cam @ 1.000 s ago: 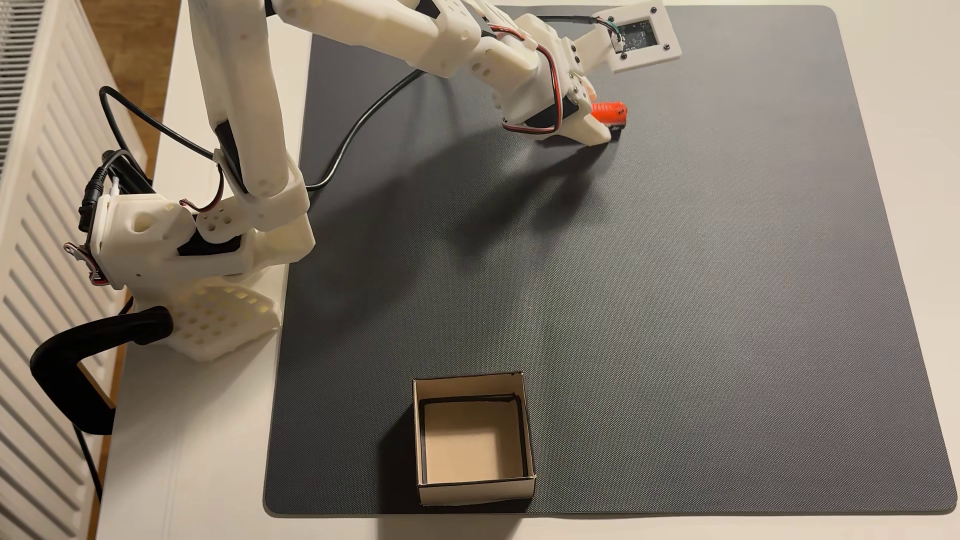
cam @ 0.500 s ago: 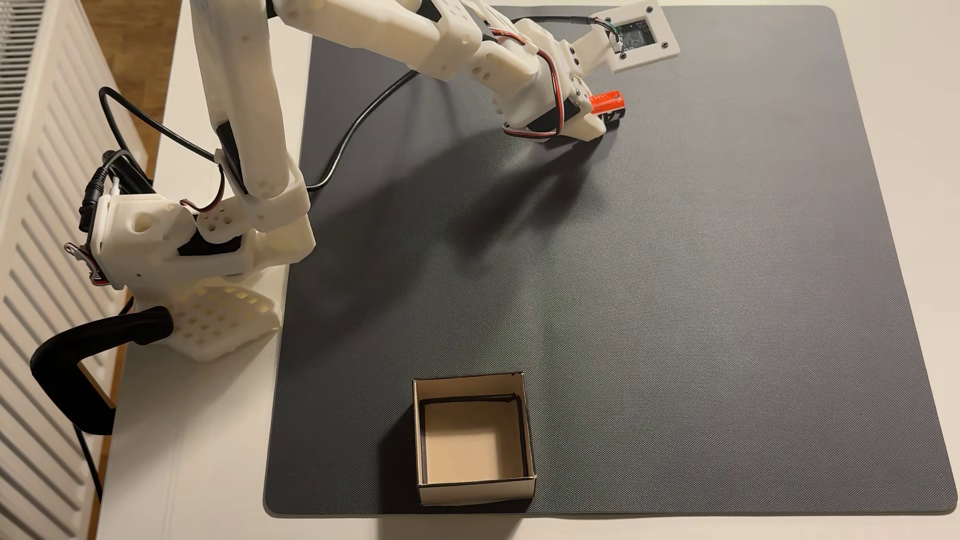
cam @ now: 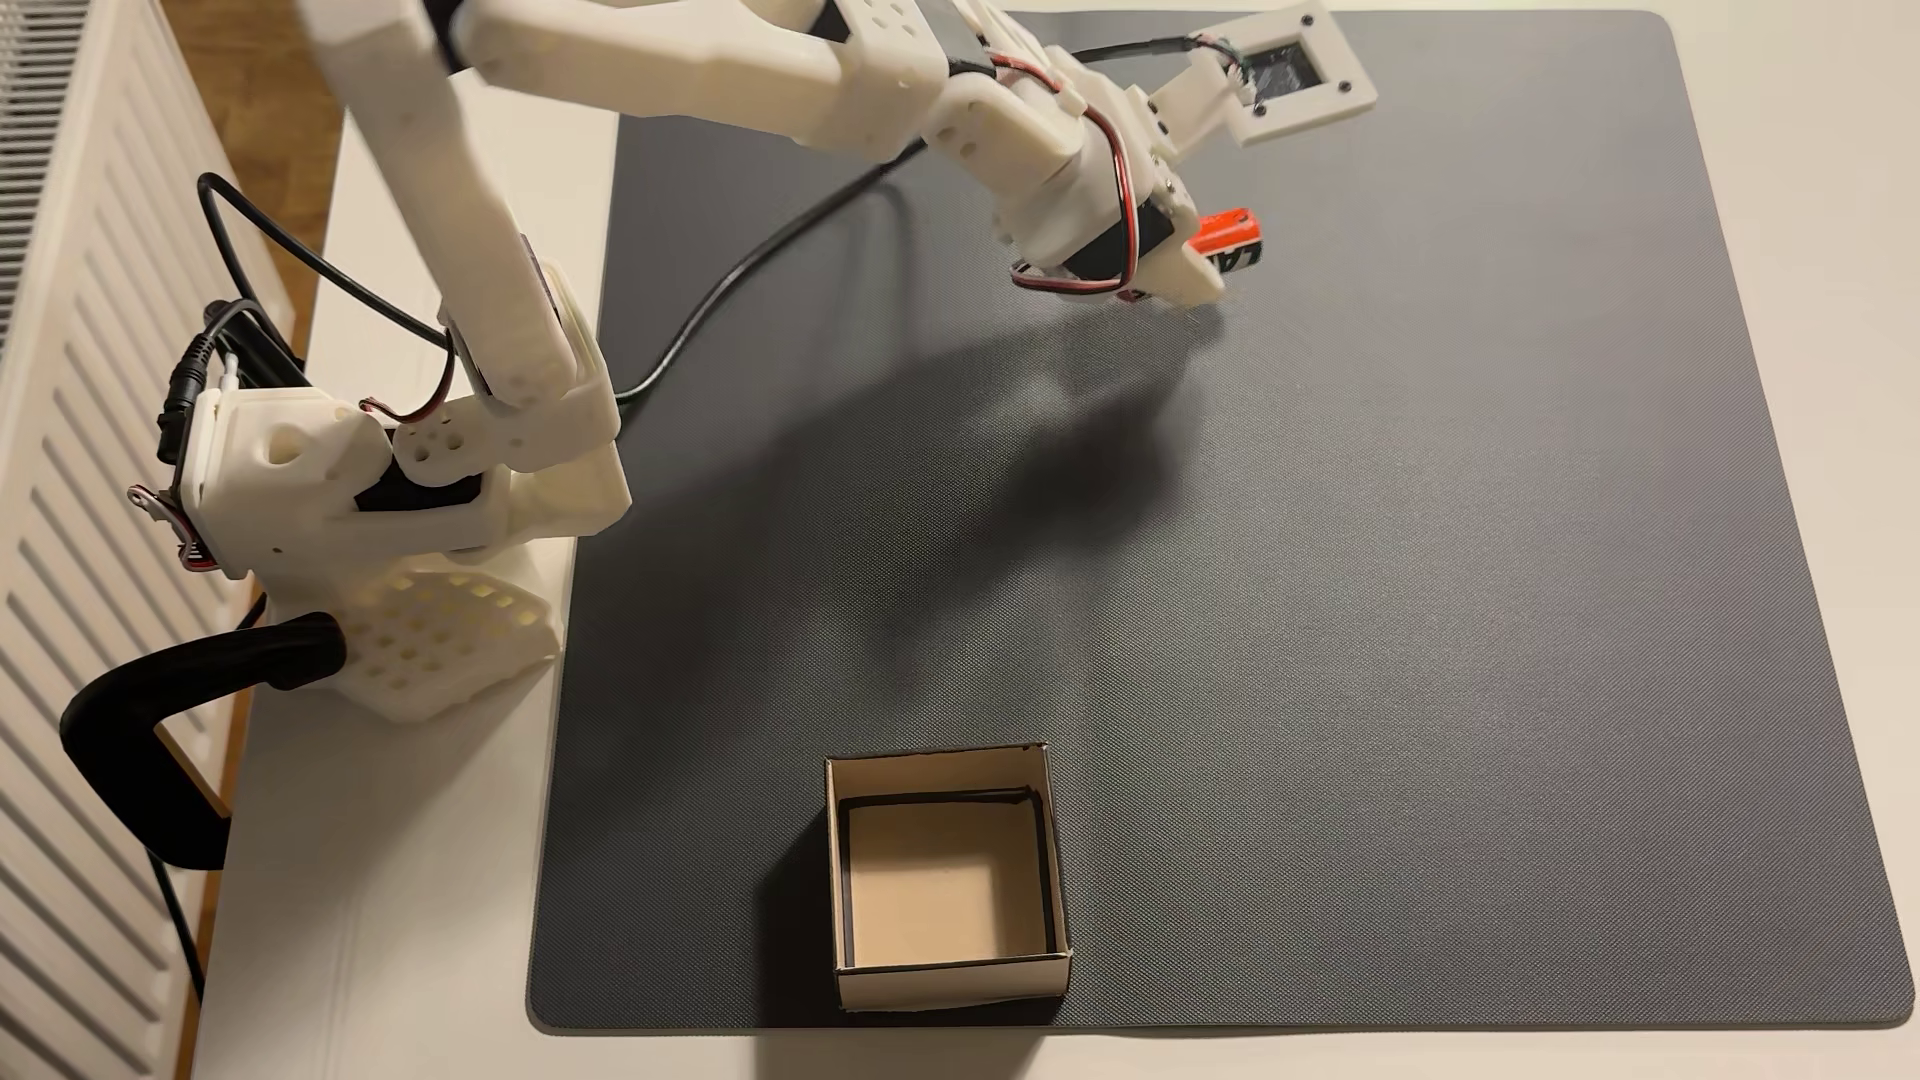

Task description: Pick the red object and place it in the box

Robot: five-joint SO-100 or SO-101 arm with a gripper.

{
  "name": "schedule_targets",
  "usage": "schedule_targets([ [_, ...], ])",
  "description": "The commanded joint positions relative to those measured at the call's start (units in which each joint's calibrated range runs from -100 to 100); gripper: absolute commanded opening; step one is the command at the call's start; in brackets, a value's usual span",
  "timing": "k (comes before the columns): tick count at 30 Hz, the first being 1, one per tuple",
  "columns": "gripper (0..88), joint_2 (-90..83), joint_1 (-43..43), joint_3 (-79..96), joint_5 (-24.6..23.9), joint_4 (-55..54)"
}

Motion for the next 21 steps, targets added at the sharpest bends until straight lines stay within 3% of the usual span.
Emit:
schedule_targets([
  [1, 0.8, -11.38, 2.08, -1.31, 2.09, 4.92],
  [10, 0.8, -34.08, 12.69, -0.5, 6.73, 21.62],
  [21, 0.8, -52.79, 33.11, 15.92, 10.9, 22.06],
])
